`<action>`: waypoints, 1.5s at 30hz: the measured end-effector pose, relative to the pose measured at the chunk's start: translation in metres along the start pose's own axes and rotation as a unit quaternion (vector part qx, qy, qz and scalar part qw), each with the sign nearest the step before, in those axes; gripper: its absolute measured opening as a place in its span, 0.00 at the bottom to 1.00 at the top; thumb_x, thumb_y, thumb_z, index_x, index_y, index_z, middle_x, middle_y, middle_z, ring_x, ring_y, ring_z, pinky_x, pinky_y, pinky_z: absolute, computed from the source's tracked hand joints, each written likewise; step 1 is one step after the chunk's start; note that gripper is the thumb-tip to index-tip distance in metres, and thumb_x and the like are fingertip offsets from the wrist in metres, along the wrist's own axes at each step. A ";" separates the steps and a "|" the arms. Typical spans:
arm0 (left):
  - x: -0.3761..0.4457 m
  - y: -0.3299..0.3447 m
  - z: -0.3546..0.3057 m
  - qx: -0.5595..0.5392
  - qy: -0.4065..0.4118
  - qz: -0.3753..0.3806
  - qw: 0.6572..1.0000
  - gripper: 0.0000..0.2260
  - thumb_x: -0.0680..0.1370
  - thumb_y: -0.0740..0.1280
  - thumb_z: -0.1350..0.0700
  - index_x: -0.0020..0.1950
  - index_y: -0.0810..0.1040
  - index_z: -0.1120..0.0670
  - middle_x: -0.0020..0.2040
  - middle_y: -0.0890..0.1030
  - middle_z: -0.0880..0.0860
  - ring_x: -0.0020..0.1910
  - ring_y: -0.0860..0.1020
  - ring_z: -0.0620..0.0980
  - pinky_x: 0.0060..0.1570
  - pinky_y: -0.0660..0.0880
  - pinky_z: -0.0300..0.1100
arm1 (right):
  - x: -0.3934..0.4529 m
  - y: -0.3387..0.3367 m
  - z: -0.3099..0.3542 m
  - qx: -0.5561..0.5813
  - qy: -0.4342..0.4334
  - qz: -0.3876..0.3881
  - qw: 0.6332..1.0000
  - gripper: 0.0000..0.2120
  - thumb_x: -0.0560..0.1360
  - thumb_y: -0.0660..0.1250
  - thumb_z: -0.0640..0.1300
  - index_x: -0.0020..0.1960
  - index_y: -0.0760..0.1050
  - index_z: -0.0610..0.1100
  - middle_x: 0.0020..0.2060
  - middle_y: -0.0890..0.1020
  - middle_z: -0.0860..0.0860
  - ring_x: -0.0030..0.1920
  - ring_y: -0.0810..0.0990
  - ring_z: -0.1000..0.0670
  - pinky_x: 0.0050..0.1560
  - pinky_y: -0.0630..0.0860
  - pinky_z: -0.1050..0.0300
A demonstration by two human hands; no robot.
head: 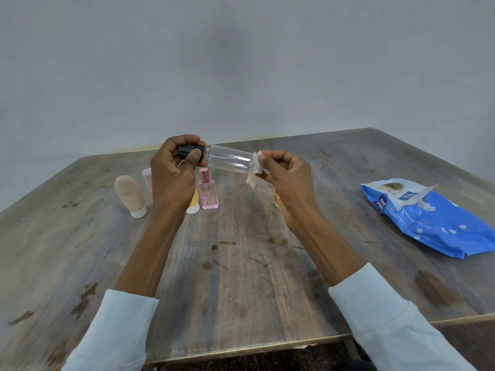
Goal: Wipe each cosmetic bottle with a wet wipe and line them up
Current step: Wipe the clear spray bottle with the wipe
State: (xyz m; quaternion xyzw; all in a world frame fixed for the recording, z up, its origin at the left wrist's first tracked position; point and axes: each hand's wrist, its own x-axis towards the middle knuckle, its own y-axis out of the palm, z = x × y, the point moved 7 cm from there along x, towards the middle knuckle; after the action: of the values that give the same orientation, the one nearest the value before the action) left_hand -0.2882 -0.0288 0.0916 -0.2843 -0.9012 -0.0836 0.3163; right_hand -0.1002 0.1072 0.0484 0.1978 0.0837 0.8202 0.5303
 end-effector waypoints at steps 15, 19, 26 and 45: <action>0.001 0.004 0.002 -0.025 -0.007 0.023 0.999 0.11 0.83 0.68 0.68 0.65 0.81 0.62 0.52 0.86 0.54 0.49 0.85 0.45 0.54 0.82 0.40 | -0.009 -0.002 0.020 -0.126 -0.104 -0.051 0.985 0.00 0.80 0.75 0.43 0.50 0.85 0.47 0.46 0.88 0.53 0.47 0.86 0.54 0.49 0.84 0.61; -0.002 0.004 -0.004 -0.037 0.005 0.006 0.999 0.11 0.82 0.71 0.65 0.65 0.81 0.60 0.52 0.87 0.56 0.50 0.86 0.44 0.54 0.81 0.37 | -0.019 0.016 0.031 -0.271 -0.237 -0.028 0.933 0.03 0.80 0.73 0.42 0.49 0.84 0.48 0.45 0.85 0.57 0.48 0.83 0.56 0.48 0.81 0.61; -0.012 0.025 -0.004 -0.016 0.027 0.071 0.997 0.10 0.80 0.76 0.61 0.61 0.84 0.58 0.51 0.87 0.57 0.48 0.87 0.49 0.49 0.83 0.40 | -0.040 0.048 0.035 -0.360 -0.392 0.060 0.845 0.03 0.80 0.74 0.38 0.53 0.84 0.43 0.50 0.83 0.52 0.53 0.80 0.53 0.53 0.76 0.61; -0.003 0.012 0.010 -0.169 -0.069 0.047 0.982 0.12 0.83 0.72 0.59 0.64 0.83 0.61 0.50 0.89 0.59 0.49 0.87 0.52 0.53 0.83 0.45 | -0.013 0.030 0.007 -0.288 -0.152 0.092 0.941 0.04 0.82 0.72 0.42 0.52 0.86 0.46 0.46 0.88 0.54 0.47 0.86 0.56 0.50 0.83 0.63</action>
State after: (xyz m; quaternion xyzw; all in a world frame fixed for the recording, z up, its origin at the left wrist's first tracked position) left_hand -0.2847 -0.0165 0.0814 -0.3810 -0.8791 -0.2002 0.2046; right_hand -0.1179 0.0818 0.0626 0.1657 -0.2565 0.8147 0.4930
